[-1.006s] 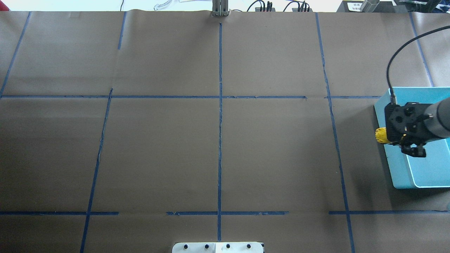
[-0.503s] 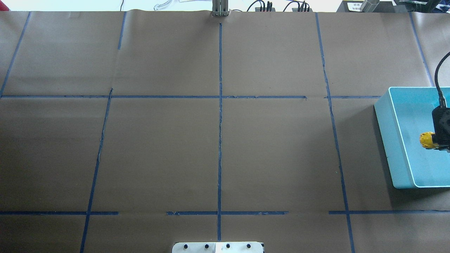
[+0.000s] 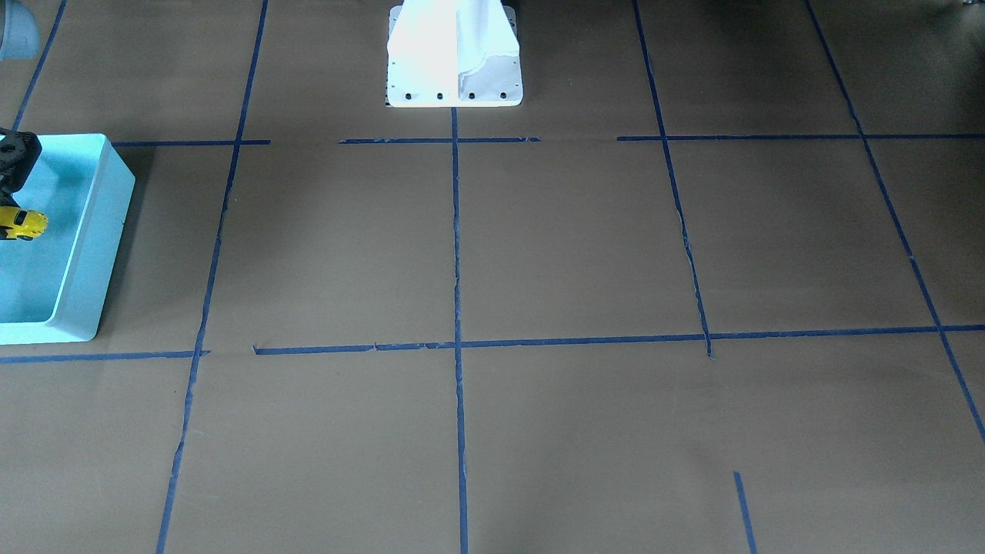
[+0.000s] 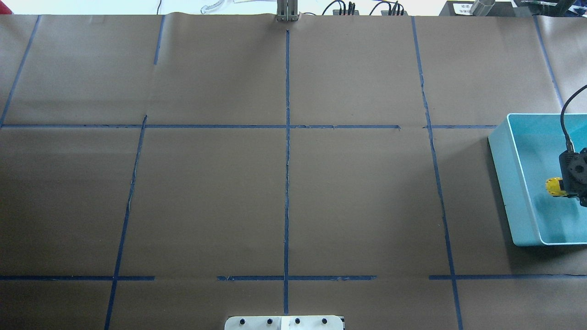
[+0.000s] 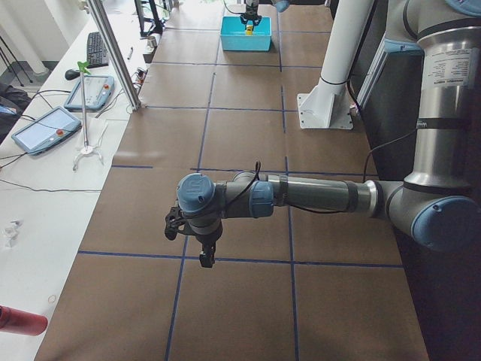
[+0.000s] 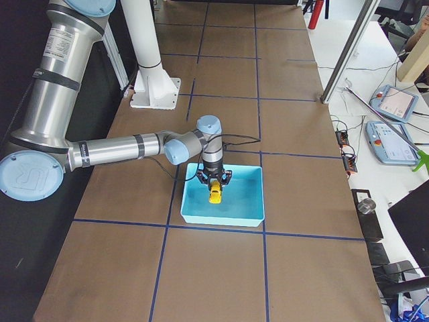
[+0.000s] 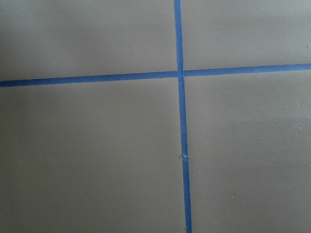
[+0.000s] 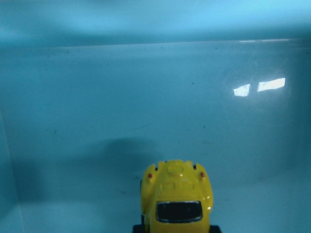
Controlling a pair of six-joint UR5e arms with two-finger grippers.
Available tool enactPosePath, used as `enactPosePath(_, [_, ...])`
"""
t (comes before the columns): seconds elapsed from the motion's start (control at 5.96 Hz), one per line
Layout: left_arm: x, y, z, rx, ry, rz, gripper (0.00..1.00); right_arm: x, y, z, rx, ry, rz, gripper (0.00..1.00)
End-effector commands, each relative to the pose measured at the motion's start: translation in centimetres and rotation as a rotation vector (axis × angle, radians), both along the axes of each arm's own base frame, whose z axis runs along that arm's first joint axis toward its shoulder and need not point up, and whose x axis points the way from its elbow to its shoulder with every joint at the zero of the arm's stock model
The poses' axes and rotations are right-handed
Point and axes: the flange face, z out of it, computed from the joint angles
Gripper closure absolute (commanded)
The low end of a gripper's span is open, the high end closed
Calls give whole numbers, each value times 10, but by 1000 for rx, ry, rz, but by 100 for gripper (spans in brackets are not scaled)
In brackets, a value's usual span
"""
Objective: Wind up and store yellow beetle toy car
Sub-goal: 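Lower the car onto the bin floor and open the right gripper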
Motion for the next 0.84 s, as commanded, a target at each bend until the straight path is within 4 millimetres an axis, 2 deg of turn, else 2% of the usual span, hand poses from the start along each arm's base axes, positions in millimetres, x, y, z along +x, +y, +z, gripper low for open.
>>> enactPosePath(0.0, [-1, 1, 1, -2, 0, -2, 0, -25, -16, 7, -23, -15, 19, 100])
enactPosePath(0.17, [-1, 1, 1, -1, 2, -2, 0, -26, -16, 5, -24, -24, 14, 95])
enactPosePath(0.34, [-1, 1, 0, -1, 3, -2, 0, -28, -14, 7, -29, -22, 10, 72])
enactPosePath(0.5, [-1, 1, -5, 9, 1, -4, 0, -28, -14, 3, -26, -34, 3, 12])
enactPosePath(0.67, [-1, 0, -6, 11, -2, -2, 0, -31, -10, 0, -48, -74, -26, 0])
